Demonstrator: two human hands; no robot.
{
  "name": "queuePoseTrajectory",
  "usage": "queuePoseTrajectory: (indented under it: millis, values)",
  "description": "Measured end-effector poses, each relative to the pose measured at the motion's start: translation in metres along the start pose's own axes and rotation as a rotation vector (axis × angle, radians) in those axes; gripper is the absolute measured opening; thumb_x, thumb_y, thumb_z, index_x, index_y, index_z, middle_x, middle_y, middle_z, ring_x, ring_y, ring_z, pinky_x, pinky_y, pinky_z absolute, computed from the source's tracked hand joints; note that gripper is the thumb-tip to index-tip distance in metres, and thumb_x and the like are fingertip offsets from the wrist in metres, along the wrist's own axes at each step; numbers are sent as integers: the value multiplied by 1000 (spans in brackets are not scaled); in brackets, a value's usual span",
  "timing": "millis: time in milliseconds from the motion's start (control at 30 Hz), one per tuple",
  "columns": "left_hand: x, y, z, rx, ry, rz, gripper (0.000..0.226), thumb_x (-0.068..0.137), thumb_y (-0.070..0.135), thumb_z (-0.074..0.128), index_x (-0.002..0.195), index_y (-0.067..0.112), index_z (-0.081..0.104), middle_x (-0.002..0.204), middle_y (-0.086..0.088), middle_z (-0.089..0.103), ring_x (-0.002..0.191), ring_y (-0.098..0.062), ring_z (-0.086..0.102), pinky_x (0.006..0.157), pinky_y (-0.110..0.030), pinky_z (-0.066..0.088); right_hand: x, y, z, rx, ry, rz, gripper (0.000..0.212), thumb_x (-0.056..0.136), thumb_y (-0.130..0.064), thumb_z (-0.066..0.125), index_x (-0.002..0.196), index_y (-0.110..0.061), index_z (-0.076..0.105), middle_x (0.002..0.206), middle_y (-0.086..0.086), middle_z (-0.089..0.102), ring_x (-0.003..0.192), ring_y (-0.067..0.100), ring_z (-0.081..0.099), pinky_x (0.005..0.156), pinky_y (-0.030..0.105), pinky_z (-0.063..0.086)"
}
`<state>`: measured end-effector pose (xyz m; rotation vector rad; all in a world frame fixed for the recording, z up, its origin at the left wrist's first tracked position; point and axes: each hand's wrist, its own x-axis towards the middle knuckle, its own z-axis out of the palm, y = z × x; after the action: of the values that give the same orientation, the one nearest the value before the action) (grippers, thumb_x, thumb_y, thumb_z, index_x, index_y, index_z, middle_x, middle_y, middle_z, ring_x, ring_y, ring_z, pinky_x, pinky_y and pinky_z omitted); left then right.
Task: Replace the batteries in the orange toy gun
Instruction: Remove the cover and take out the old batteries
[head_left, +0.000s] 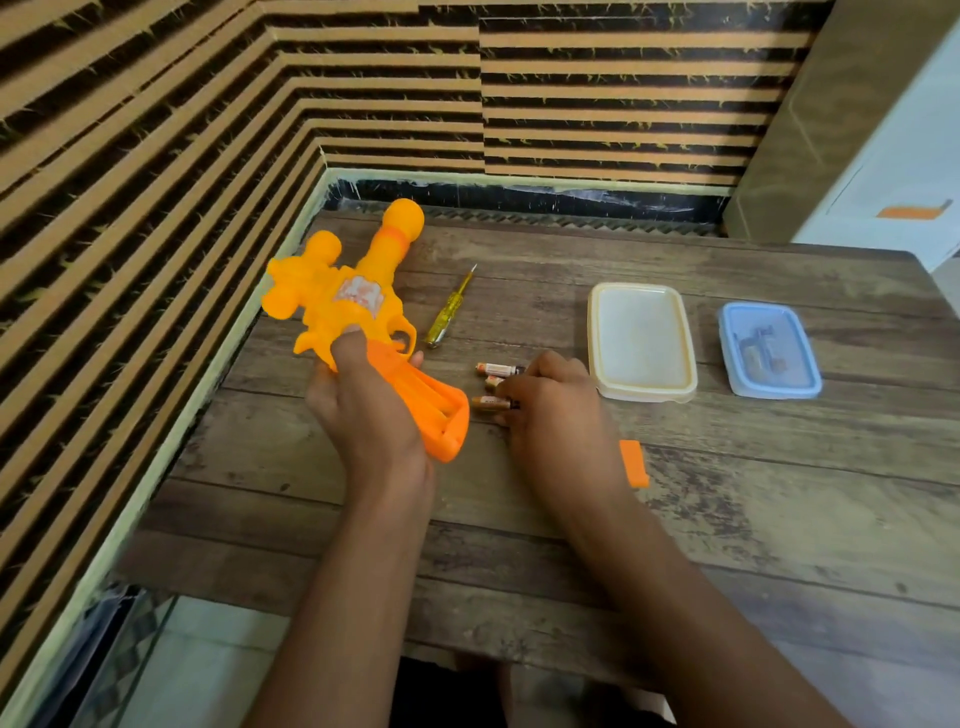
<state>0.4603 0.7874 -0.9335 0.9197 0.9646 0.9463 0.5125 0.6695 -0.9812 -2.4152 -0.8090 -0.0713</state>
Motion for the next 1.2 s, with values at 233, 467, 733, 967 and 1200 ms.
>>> queuePoseTrajectory:
  millis: [233, 467, 733, 967, 1200]
  values:
    - [10, -14, -15, 82, 100, -178, 15, 101, 21, 52, 111, 17, 63, 92, -7, 79, 85, -30, 71, 80, -42, 59, 1, -1, 2, 5, -48, 29, 14, 90, -12, 66, 102, -12, 74, 101, 7, 54, 92, 33, 60, 75, 45, 56]
    - [9, -18, -25, 299, 121, -164, 10, 92, 29, 61, 84, 23, 60, 86, -4, 68, 85, -31, 69, 85, -49, 58, 0, 2, 0, 61, -61, 50, 11, 93, -15, 70, 99, -7, 74, 105, 7, 54, 88, 32, 63, 79, 46, 57]
    - [-21, -11, -51, 486, 137, 39, 24, 97, 28, 70, 78, 14, 67, 73, 0, 67, 63, -10, 58, 59, -28, 40, -1, 4, -7, 121, -61, 42, 38, 88, -10, 75, 126, -10, 72, 111, 9, 55, 93, 32, 64, 83, 45, 58]
    - [-27, 6, -69, 695, 119, 109, 50, 84, 28, 84, 52, 12, 50, 51, 1, 48, 49, -13, 43, 53, -26, 28, -10, 2, -15, 171, 11, 1, 30, 77, -4, 82, 107, -4, 75, 104, 9, 57, 86, 31, 64, 73, 45, 58]
    - [-27, 22, -73, 919, 136, 243, 32, 76, 30, 91, 82, 2, 76, 77, -13, 73, 72, -27, 64, 64, -27, 37, -11, 12, -23, 213, 201, -171, 14, 78, -2, 78, 92, -3, 74, 92, 9, 58, 72, 28, 61, 58, 45, 56]
